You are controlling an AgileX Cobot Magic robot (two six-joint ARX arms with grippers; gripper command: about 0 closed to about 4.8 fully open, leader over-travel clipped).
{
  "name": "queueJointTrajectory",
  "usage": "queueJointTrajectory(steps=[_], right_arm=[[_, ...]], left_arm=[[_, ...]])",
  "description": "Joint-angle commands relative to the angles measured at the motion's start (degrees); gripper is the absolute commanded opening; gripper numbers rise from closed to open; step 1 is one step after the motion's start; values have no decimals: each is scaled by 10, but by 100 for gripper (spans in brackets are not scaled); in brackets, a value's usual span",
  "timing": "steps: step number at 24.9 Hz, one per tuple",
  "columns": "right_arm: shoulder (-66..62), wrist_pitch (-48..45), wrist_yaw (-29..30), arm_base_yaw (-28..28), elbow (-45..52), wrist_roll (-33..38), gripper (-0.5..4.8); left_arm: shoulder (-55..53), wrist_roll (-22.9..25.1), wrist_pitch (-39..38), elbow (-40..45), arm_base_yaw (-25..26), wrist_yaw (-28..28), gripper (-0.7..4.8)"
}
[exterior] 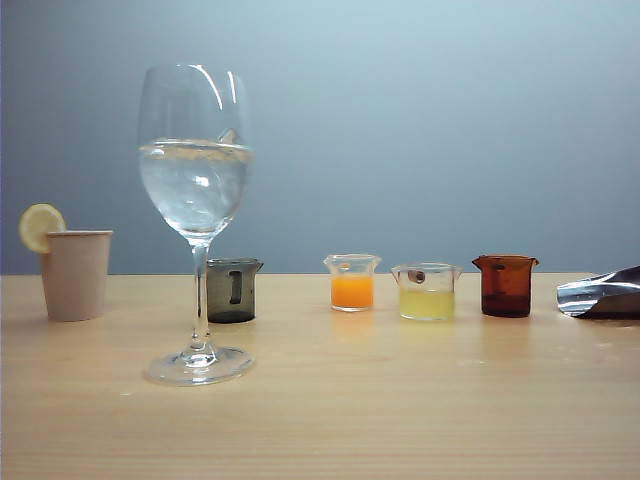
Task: Pick up the second measuring cup from the left, pour the orange juice inside into the goblet, and finally put the measuring cup back in its original place.
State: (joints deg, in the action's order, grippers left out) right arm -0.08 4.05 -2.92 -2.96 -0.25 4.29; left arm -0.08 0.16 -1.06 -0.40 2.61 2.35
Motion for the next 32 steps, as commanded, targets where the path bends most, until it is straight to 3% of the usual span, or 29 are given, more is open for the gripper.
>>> queueJointTrajectory(steps=[1,11,12,15,20,22,25,32], right_arm=[[0,-11,-2,0,2,2,-1],[0,-2,-29,-3,-8,2,-1],[0,26,-36,-7,-30,2,-2],[-1,98,-75,-10,-96,4,-2],[-52,89,-58,-11,-165,7,-2],[-115,59,-40,-12,-205,7,-3],[-238,-67,-50,-41,-242,3,-3],[-443,-257,-120,-197,-263,3,-3]], left_arm=[[0,-2,7,-1,1,0,-5],[0,-20,11,-8,0,-3,-5],[0,-47,6,-22,0,-26,-5],[-1,-51,-21,-83,-1,-76,-5],[-36,-35,-87,-167,-1,-43,-5],[-84,-30,-80,-204,-7,-34,-5],[-189,4,-75,-266,-27,-8,-5],[-350,31,-54,-363,-140,1,-5]])
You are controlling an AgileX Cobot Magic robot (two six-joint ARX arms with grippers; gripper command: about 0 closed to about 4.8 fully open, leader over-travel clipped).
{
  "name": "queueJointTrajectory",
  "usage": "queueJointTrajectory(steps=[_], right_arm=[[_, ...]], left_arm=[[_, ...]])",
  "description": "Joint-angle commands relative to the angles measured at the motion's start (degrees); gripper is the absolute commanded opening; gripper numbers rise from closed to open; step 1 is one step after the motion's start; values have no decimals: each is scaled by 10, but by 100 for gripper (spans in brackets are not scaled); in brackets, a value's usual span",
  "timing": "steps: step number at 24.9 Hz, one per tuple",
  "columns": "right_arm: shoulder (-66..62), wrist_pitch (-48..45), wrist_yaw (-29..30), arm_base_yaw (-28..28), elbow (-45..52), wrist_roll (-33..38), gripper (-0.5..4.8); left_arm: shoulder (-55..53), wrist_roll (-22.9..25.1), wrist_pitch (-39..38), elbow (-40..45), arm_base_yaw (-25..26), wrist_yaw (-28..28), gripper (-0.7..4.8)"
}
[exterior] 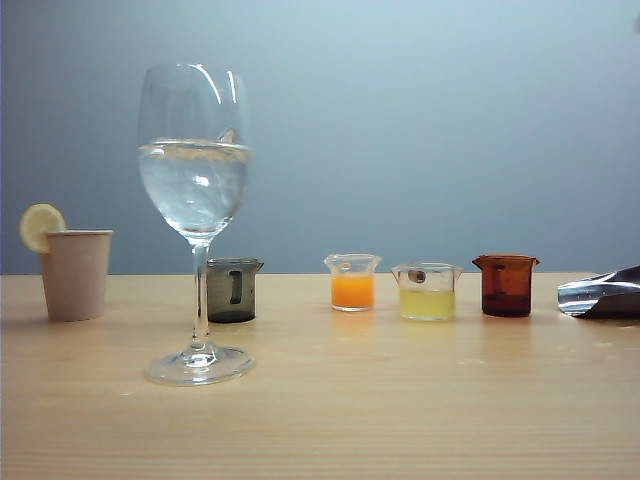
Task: Pick up the second measuring cup from the left, pour the orange juice inside into the goblet, and finally put the measuring cup back in its original place.
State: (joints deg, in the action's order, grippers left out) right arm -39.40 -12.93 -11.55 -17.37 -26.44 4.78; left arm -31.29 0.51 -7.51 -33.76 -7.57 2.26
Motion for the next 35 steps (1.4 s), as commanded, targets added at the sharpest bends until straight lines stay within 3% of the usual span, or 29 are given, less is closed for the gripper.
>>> queueJointTrajectory(steps=[1,5,11,16,23,25,27,28,29,31,35], right_arm=[[-77,-111,-48,-76,-1,-1,-3],[-169,-171,-54,-138,-1,-1,-3],[-362,-336,-55,-212,-2,2,-3],[-543,-452,-84,-243,-14,33,-3],[-708,-461,-78,-243,-125,43,3],[-732,-461,-78,-243,-146,43,79],[-752,-461,-80,-241,-163,43,216],[-765,-460,-80,-239,-177,43,317],[-775,-461,-79,-235,-187,43,374],[-790,-461,-81,-233,-204,43,427],[-811,-460,-81,-219,-232,43,433]], left_arm=[[-52,33,11,-39,-53,-2,-5],[-95,38,12,-74,-110,-16,-5],[-102,38,10,-84,-144,-154,-5],[-102,40,-7,-84,-144,-150,-5],[-103,40,-52,-84,-144,-150,-5],[-103,40,-58,-84,-144,-150,-5],[-103,40,-66,-84,-144,-150,-5],[-102,40,-73,-84,-144,-150,-5],[-102,40,-79,-84,-144,-150,-5],[-102,40,-87,-84,-144,-150,-5],[-102,40,-102,-84,-144,-150,-5]])
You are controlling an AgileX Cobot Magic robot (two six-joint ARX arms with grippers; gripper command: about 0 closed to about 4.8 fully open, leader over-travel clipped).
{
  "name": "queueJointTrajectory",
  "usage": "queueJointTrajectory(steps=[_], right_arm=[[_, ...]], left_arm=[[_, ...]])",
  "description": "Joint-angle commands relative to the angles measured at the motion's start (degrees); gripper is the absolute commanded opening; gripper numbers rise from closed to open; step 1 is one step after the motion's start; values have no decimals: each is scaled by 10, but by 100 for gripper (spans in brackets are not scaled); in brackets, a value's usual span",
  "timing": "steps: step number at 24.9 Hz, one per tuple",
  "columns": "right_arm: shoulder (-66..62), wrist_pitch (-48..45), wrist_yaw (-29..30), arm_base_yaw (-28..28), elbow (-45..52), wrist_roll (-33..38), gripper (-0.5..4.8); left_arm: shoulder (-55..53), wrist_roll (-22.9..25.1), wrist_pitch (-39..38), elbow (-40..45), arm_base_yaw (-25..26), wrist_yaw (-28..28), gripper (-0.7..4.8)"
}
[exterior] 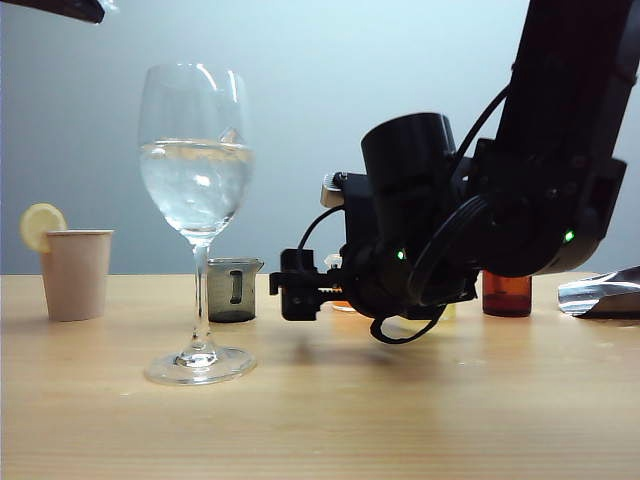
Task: Pick up the second measuring cup from the left, pour the orange juice inside into the goblet, and finally put the measuring cup back in its original place.
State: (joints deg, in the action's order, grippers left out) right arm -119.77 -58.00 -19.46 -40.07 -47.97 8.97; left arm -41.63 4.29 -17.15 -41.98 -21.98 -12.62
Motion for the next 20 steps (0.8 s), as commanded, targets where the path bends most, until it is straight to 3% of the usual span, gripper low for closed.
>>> queueJointTrajectory(steps=[1,13,16,20], right_arm=[[-15,-9,1,12,-27,0,433],[-46,1,0,38,-74,0,434],[-50,8,-1,42,-78,0,479],[-62,13,2,54,-95,-7,479]], left_arm=[[1,2,-10,-2,0,-1,-5],[2,2,-26,-2,0,-2,-5],[2,4,-26,-2,0,-2,-5],[3,4,-31,-2,0,-3,-5]])
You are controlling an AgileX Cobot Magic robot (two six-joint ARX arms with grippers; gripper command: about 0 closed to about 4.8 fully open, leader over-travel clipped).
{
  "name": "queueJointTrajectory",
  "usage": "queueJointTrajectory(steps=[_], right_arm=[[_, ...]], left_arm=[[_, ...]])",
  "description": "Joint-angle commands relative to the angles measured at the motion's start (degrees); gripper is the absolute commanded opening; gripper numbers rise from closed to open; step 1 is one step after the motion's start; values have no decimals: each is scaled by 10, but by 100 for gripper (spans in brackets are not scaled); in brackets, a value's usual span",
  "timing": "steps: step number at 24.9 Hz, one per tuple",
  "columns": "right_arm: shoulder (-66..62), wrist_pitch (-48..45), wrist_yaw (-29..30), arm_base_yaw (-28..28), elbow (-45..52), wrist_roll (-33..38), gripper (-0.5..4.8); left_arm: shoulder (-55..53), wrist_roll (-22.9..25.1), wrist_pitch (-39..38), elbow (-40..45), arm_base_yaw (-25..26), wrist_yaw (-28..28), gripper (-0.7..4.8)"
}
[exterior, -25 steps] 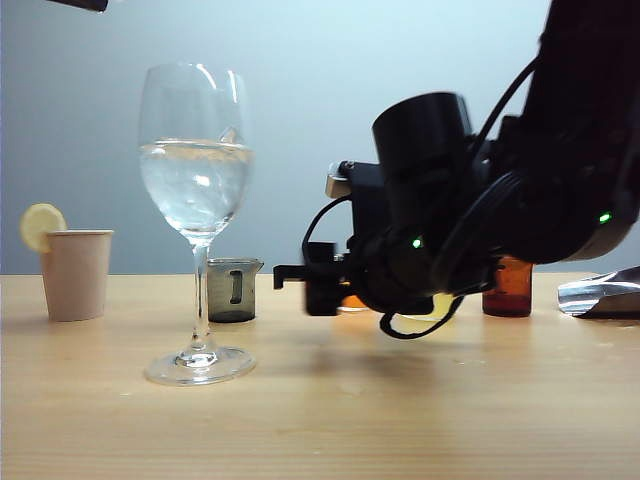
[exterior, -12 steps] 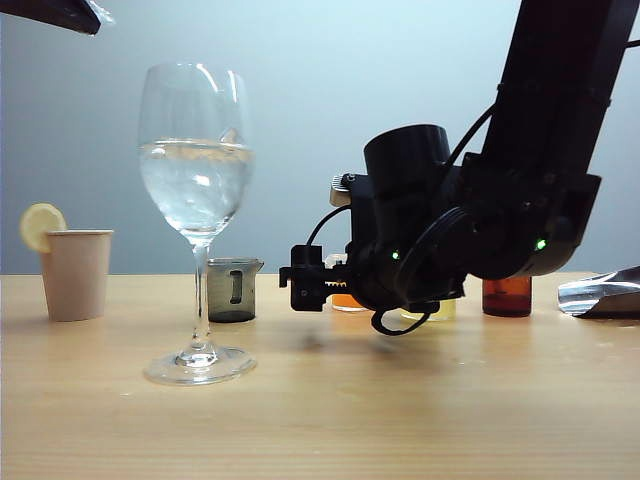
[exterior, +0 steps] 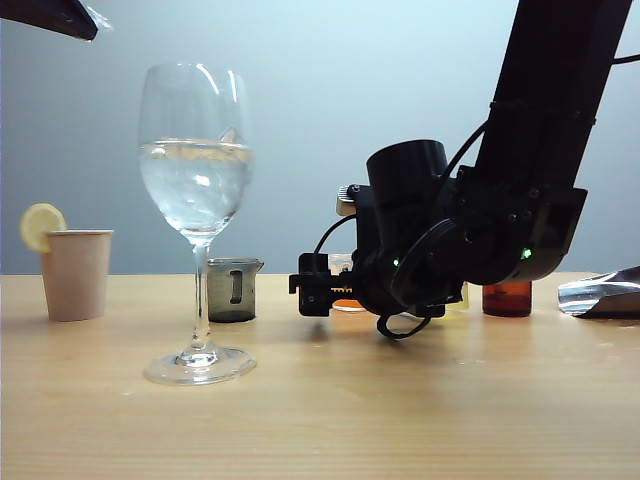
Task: Pick up the second measuring cup from the left, pour the orange juice inside into the goblet, and finally put the measuring cup back in its original place.
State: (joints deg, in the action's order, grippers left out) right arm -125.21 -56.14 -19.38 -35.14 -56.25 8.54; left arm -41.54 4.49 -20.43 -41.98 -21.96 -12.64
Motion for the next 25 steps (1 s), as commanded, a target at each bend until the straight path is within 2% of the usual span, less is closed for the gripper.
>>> queueJointTrajectory(steps=[1,11,25], right_arm=[[-11,-5,3,7,-16,-2,479],[-49,13,2,11,-75,-13,479],[-49,19,3,19,-89,-12,479]], left_arm=[[2,2,-1,-2,0,-3,-5],[2,2,-26,-2,0,-3,-5],[2,2,-49,-2,0,-3,-5]])
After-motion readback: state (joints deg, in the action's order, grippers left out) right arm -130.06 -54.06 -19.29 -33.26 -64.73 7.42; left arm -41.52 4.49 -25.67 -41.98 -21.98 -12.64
